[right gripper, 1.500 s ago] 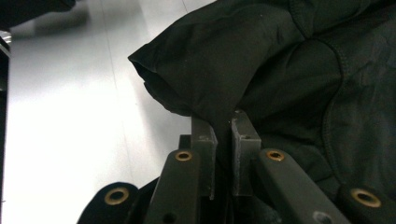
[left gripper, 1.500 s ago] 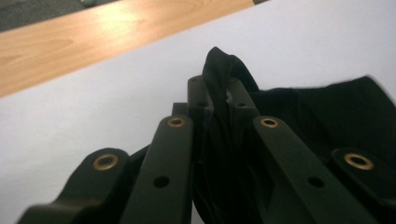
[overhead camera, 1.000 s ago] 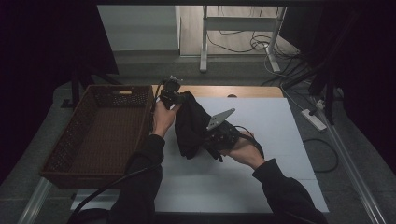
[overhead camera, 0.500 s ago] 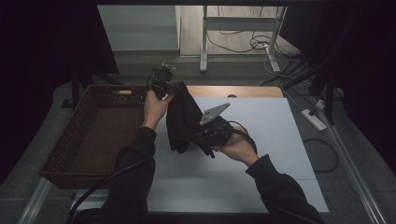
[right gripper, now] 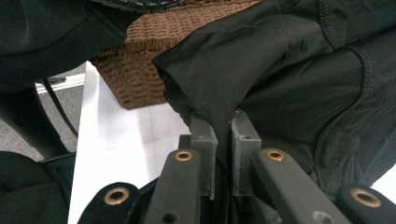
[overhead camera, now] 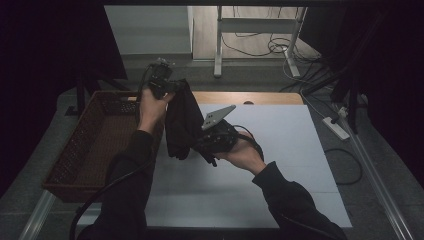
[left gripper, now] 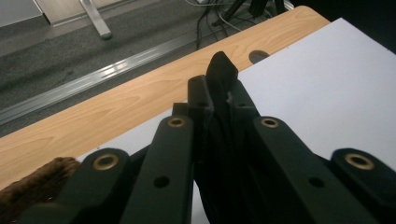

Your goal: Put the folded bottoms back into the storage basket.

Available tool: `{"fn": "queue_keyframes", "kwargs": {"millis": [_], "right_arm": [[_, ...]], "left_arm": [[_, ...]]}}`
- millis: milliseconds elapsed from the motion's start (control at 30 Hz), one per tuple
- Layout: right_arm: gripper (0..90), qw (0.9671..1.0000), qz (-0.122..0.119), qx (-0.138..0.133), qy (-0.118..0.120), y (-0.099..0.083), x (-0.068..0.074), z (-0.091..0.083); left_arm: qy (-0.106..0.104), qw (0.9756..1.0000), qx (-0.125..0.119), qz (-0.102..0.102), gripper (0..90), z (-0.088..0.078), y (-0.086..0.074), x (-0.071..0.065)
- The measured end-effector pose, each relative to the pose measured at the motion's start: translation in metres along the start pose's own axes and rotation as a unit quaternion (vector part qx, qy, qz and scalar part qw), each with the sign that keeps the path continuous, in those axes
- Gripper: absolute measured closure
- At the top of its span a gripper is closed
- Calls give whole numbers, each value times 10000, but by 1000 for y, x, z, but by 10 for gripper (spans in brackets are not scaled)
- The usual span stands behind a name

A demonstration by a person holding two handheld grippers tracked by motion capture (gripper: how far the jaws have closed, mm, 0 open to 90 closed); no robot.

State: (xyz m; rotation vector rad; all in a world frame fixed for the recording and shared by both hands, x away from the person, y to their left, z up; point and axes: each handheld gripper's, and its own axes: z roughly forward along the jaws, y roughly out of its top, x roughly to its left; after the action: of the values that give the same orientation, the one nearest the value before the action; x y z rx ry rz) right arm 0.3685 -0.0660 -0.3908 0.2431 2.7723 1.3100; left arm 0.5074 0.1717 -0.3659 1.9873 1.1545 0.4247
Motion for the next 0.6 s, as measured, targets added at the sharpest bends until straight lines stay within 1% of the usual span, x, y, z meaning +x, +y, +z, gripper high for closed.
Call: {"fn": "queue_keyframes", "kwargs": {"millis": [100,200,367,467,600], "right_arm": [[834,10000,-20,-27,24,5,1,3],[834,9999,-55,-87,29,11,2,5],[835,9998,-89,-180,28,22,4,8],[834,9995,-94,-290,51,29,4,10],[835,9992,-95,-372,65,38,4,15]], "left_arm": [[0,10000,-41,-40,830,-8,0,6],[-6,9999,-131,-93,830,-17,0,12],[69,9997,-214,-109,830,-31,3,20],[108,9995,-266,-142,831,-39,5,26],[147,9990,-359,-200,832,-50,7,35]]}}
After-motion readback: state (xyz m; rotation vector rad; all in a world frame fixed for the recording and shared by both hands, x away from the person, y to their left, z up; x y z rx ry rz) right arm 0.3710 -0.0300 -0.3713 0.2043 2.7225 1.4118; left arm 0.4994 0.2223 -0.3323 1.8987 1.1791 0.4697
